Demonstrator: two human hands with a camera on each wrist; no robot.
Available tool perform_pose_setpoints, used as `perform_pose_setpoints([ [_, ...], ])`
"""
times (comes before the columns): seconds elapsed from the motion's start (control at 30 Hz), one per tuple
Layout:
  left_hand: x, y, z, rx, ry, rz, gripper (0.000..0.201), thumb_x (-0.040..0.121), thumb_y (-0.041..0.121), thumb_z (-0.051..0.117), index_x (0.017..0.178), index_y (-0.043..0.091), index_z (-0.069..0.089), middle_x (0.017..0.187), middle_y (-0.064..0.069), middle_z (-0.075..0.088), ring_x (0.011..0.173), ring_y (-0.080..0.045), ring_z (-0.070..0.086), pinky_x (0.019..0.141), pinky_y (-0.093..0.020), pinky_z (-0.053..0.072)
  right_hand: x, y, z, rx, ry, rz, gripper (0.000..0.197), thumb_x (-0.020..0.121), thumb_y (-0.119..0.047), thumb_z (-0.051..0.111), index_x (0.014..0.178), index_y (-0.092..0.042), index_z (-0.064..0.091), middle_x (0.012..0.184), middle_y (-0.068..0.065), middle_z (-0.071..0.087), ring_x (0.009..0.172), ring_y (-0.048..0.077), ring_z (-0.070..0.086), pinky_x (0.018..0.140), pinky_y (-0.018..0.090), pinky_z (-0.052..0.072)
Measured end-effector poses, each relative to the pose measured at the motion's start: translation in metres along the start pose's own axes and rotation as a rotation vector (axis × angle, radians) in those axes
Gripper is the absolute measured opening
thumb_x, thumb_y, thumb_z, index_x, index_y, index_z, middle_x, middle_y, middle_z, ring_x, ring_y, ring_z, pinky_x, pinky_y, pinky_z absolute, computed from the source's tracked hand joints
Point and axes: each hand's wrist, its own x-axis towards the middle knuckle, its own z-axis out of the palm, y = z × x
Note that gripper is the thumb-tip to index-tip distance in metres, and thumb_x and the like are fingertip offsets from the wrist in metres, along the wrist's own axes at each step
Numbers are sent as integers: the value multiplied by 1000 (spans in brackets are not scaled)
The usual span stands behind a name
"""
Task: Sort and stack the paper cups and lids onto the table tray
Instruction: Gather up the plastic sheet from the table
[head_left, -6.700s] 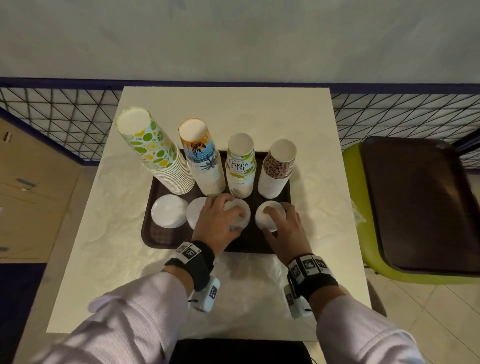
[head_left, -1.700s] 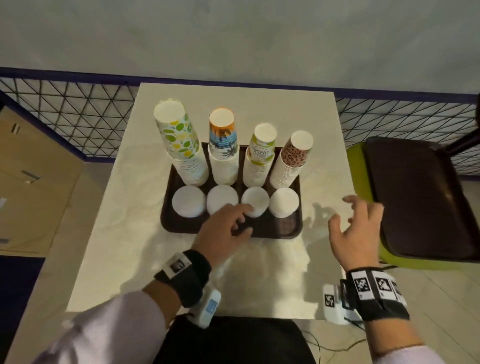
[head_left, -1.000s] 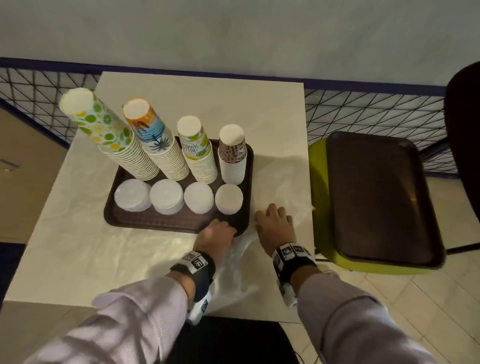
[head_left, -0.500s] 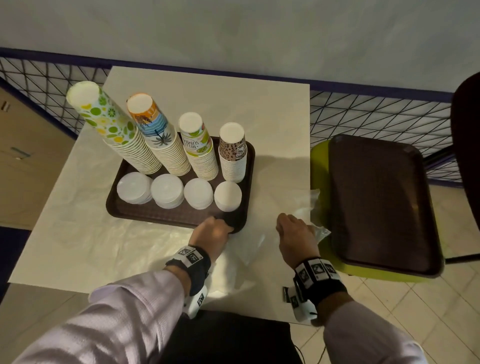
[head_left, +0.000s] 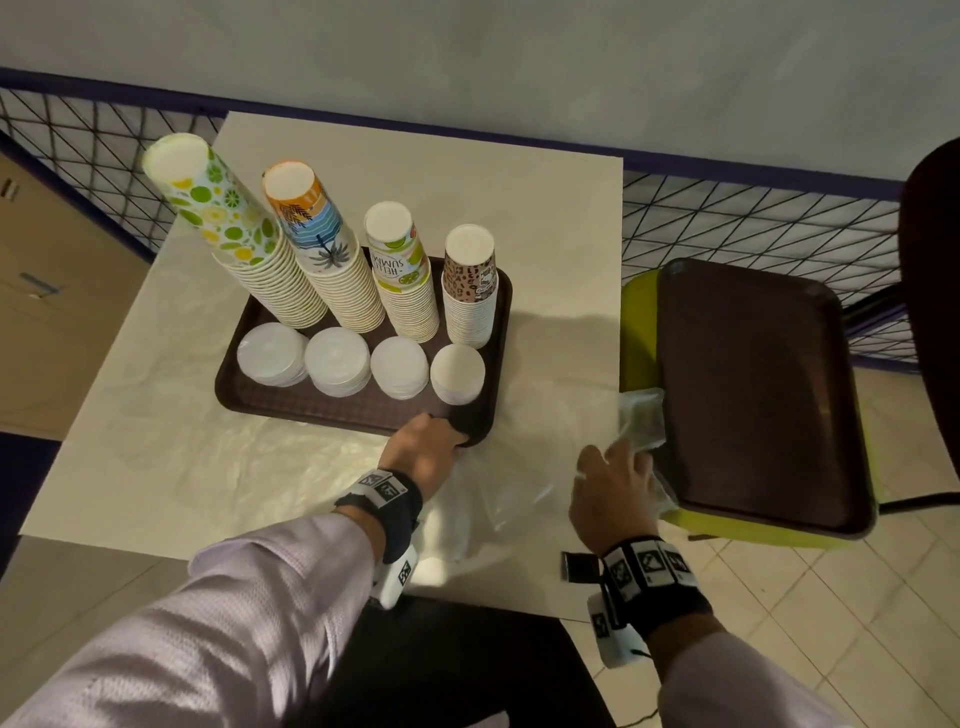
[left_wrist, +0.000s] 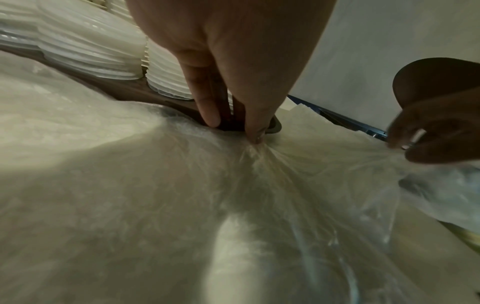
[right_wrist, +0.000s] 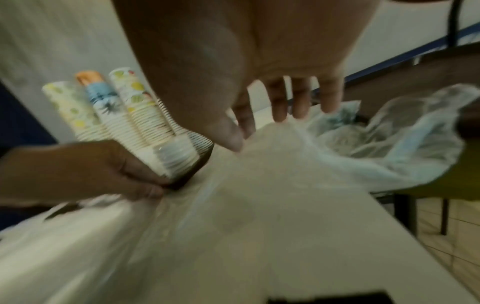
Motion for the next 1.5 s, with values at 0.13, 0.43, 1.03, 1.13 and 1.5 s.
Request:
perform_pose_setpoints([
  [0.13, -6, 2, -8, 21, 26, 57, 40, 101, 45, 42, 124, 33, 73, 119, 7, 75, 112, -20, 66, 103, -39, 50, -4, -21, 25, -48, -115, -259, 83, 76, -60, 62, 148, -29, 33, 147, 7, 30, 130, 32, 35, 111, 51, 38],
  [0.43, -10, 7, -13, -17, 64, 91, 33, 105, 35, 51, 127, 27, 74, 124, 0, 74, 118, -26, 64, 107, -39, 47, -1, 2, 21, 70, -309, -277, 19, 98, -10, 46, 109, -15, 61, 105, 7, 63, 99, 29, 62, 85, 35, 46],
  [1.03, -100, 23, -19, -118, -56, 40, 76, 64, 78, 56, 119, 25, 54, 115, 3, 44, 99, -21, 54, 85, -38, 54, -11, 7, -47, 491, 36, -351, 10, 86, -20, 53, 76, -19, 53, 79, -3, 51, 67, 18, 52, 62, 32, 43],
  [1.13, -103, 11, -4, 123, -323, 116, 81, 60, 81, 51, 125, 32, 50, 122, 4, 42, 110, -21, 51, 95, -41, 52, -4, -6, -42, 460, 14, -206, 8, 95, -12, 51, 100, -16, 57, 87, -1, 58, 78, 23, 56, 69, 33, 45],
  [1.5, -117, 14, -43, -286, -303, 196, 13, 91, 31, 73, 96, 21, 81, 70, 21, 61, 68, 6, 58, 66, -10, 39, -1, -47, -28, 418, 12, -151, 15, 102, -35, 49, 107, -22, 54, 76, 5, 65, 73, 30, 63, 67, 37, 51],
])
